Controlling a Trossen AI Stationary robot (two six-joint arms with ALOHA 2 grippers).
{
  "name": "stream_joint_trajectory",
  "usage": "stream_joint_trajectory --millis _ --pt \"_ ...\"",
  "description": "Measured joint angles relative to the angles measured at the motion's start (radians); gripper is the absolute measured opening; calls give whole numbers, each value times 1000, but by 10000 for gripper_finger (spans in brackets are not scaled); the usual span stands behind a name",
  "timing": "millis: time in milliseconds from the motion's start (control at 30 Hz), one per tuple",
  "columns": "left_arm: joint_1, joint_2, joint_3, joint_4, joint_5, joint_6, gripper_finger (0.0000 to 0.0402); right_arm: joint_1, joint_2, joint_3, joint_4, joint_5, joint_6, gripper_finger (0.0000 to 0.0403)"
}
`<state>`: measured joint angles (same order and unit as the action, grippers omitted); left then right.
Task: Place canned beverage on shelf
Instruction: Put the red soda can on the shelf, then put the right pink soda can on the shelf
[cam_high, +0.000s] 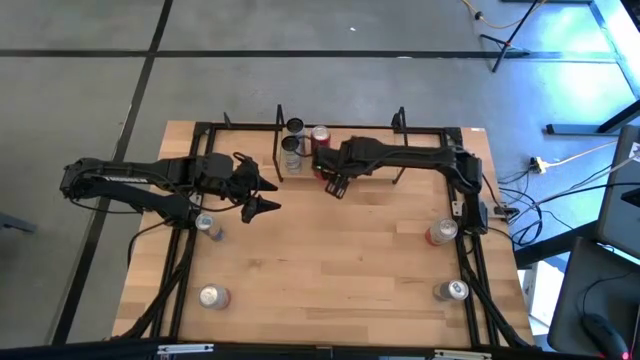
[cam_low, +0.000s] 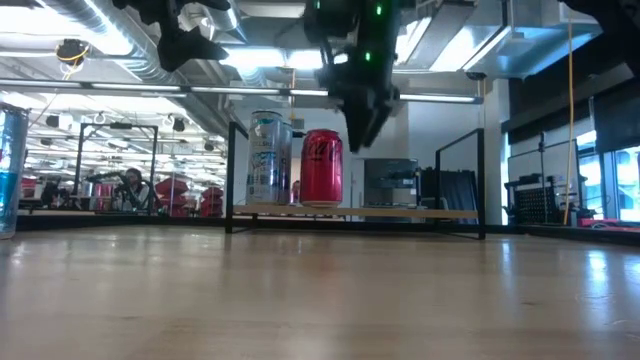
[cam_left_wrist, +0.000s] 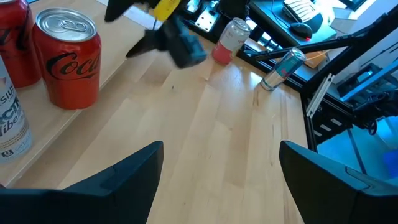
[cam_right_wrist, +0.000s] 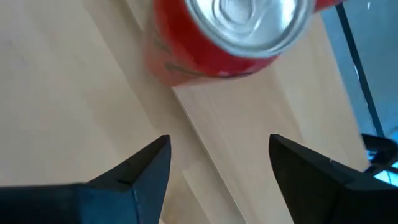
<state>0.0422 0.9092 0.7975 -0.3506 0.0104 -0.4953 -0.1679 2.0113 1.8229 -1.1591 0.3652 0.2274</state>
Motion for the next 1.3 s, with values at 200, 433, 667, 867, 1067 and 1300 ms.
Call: stream_joint_trajectory --millis 200,433,667,867,1067,1300 --pt "0 0 0 0 -1 0 308 -12 0 -58 117 -35 31 248" --pt "0 0 0 0 -1 0 308 -32 0 -58 200 -45 33 248" --pt "0 0 0 0 -1 1 308 -31 2 -58 290 -43 28 248" --pt "0 0 0 0 -2 0 308 -31 2 -58 331 -44 25 248" --pt "0 0 0 0 -1 0 308 -29 -22 -58 283 -9 25 248" --pt "0 0 0 0 -2 0 308 -18 -171 -58 74 -72 54 248"
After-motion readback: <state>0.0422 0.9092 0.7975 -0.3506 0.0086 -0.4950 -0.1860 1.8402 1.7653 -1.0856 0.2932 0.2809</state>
